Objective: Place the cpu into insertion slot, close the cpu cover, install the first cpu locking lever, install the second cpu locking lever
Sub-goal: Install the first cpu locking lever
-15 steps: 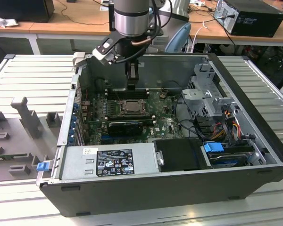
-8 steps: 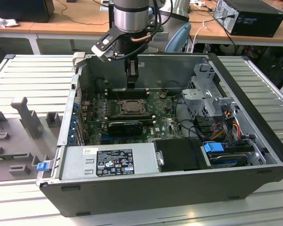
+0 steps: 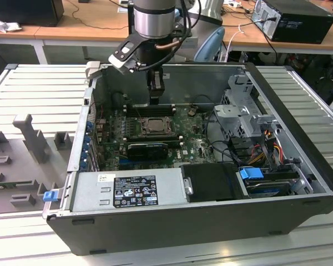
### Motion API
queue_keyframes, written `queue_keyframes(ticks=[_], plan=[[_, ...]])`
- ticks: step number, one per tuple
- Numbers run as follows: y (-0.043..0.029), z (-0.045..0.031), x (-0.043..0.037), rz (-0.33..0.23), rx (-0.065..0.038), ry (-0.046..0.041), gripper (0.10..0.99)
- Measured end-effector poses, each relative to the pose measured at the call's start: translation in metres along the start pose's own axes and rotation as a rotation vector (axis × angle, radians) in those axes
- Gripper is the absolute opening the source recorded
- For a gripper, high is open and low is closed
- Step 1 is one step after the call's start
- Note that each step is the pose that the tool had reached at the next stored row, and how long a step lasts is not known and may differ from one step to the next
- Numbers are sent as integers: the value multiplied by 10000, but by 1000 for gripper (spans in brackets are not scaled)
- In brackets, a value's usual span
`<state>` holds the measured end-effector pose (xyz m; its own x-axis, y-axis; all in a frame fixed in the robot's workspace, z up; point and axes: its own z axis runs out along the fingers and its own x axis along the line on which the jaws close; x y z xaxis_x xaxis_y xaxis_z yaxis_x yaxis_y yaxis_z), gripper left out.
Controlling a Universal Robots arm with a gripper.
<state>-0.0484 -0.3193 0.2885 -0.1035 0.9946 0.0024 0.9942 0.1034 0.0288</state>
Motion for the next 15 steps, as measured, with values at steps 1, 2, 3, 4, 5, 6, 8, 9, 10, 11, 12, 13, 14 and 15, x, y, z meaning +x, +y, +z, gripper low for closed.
queue_keyframes(ticks=[1,2,3,4,5,6,8,9,10,11,12,13,14,15], plan=[[0,1,0,-293,2,-1,106],[0,2,0,-696,5,-1,106],[-1,4,0,-1000,6,0,106],[0,5,0,-1307,7,1,106],[0,6,0,-1604,10,-2,106],[0,7,0,-1899,11,-3,106],[0,9,0,-2391,12,3,106],[0,10,0,-2572,13,4,106],[0,11,0,-2868,14,6,106],[-1,12,0,-3042,15,7,106],[0,14,0,-3228,16,7,106],[-1,15,0,-3531,18,7,106],[-1,17,0,-3851,19,11,106],[-1,18,0,-4022,19,14,106]])
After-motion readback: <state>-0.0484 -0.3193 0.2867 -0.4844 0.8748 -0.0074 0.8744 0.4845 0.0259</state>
